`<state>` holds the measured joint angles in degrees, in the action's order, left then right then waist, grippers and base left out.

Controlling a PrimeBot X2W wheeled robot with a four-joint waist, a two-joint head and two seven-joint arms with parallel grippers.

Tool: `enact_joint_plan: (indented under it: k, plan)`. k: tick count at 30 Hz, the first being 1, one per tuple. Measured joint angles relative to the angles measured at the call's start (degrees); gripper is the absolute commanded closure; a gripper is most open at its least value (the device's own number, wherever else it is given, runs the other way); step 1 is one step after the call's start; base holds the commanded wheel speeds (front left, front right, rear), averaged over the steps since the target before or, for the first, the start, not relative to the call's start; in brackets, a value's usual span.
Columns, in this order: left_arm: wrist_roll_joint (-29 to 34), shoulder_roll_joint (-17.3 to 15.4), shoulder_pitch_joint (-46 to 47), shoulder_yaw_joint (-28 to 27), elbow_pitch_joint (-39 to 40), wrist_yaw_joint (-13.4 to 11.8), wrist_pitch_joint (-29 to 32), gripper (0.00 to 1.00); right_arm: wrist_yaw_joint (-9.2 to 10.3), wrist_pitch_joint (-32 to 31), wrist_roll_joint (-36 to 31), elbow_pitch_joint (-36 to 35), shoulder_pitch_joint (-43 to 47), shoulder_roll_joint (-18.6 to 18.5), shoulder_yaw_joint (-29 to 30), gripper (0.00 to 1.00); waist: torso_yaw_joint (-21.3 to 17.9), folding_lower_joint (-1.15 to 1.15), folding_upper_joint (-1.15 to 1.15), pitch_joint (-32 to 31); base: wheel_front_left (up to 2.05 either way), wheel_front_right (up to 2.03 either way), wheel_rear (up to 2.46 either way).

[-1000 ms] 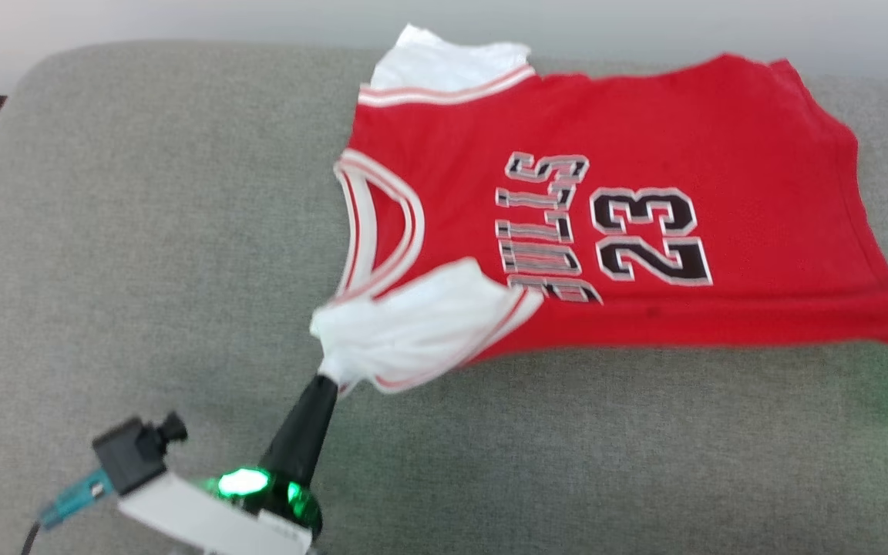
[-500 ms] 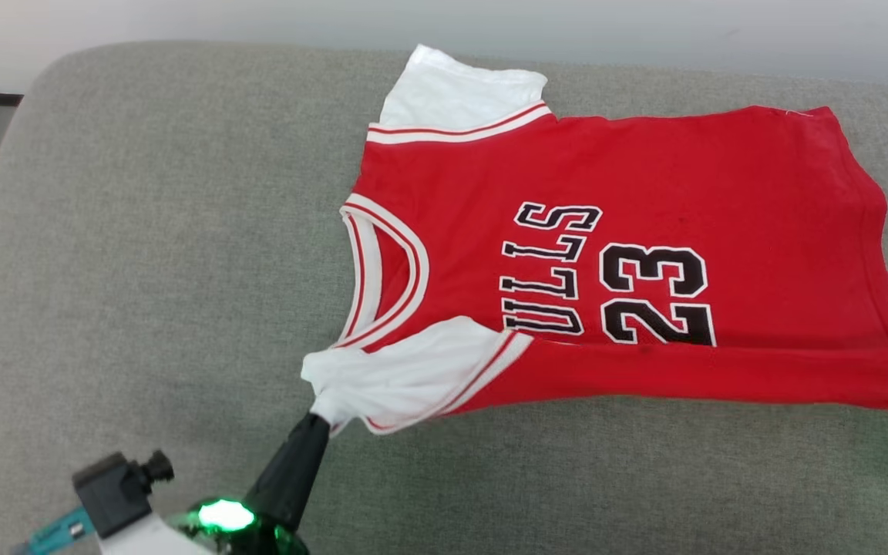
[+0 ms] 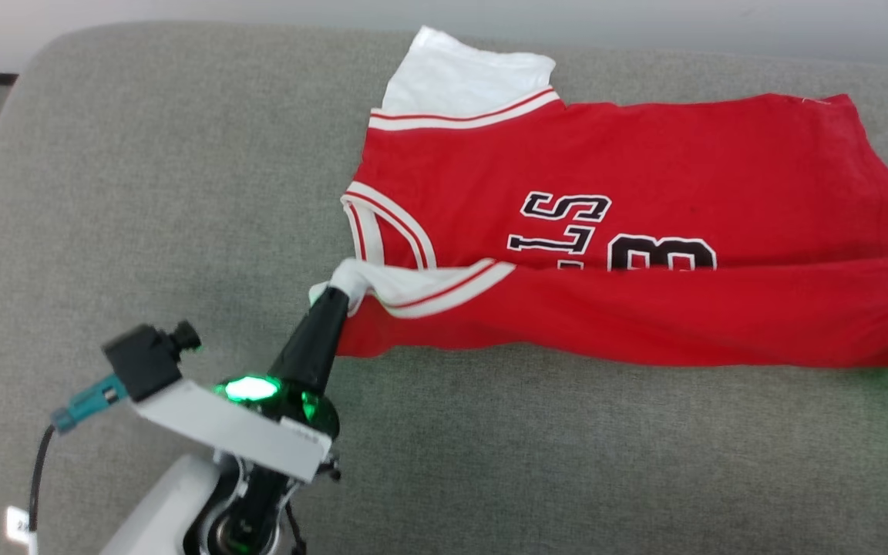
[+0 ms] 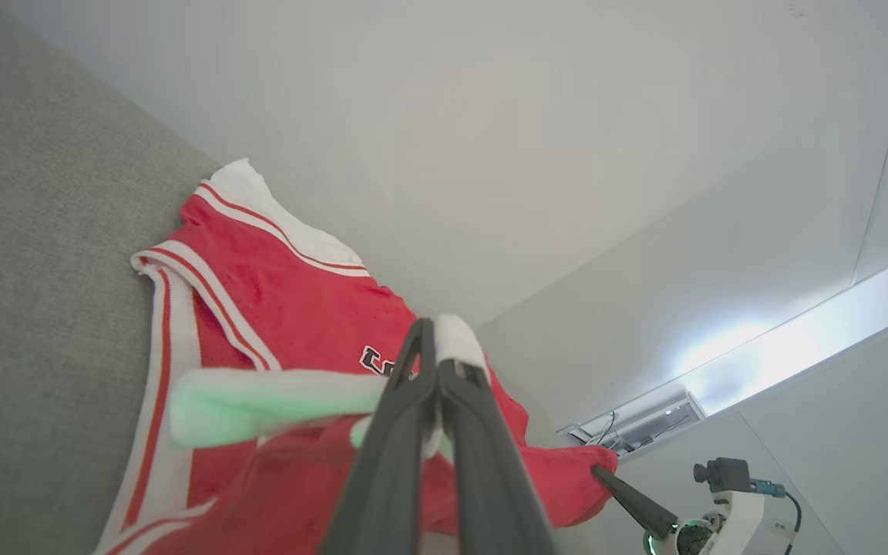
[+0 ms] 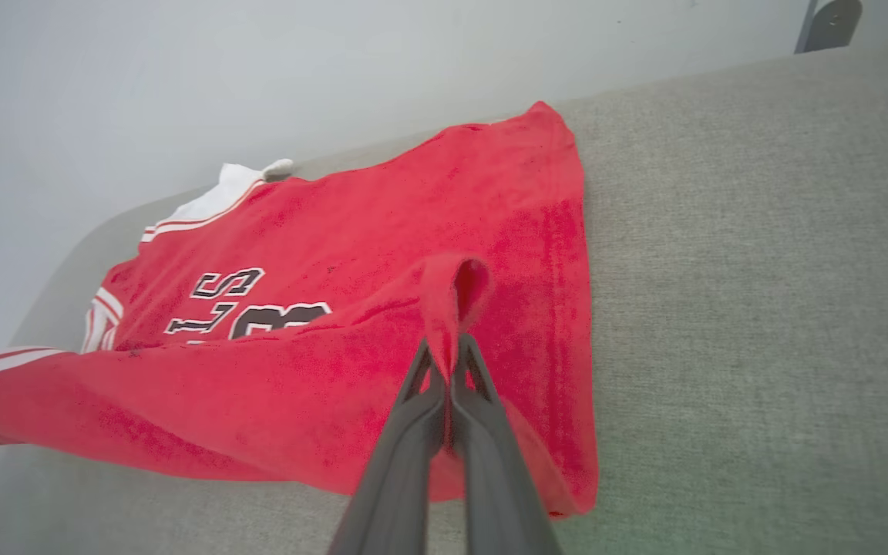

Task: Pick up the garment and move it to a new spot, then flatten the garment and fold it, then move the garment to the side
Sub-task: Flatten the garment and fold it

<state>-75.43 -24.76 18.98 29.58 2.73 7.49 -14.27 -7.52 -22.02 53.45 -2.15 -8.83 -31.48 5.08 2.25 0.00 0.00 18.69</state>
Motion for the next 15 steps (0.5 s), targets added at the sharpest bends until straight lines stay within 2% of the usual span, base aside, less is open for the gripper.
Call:
enact_joint_plan:
  k: [7, 15]
  plan:
    - [-0.9, 3.2, 4.5, -0.9, -7.9, 0.0, -0.6, 1.0, 0.0, 0.9, -1.2, 6.4, -3.6, 0.8, 0.0, 1.0, 0.3, 0.0, 0.0, 2.7, 0.0, 0.0, 0.0]
    - [1.2, 5.0, 8.6, 0.6, -18.0, 0.1, -0.9, 1.0, 0.0, 3.6, -3.1, 11.7, -6.8, 0.6, -4.7, 1.0, 0.2, 0.0, 0.0, 5.8, 0.0, 0.0, 0.0]
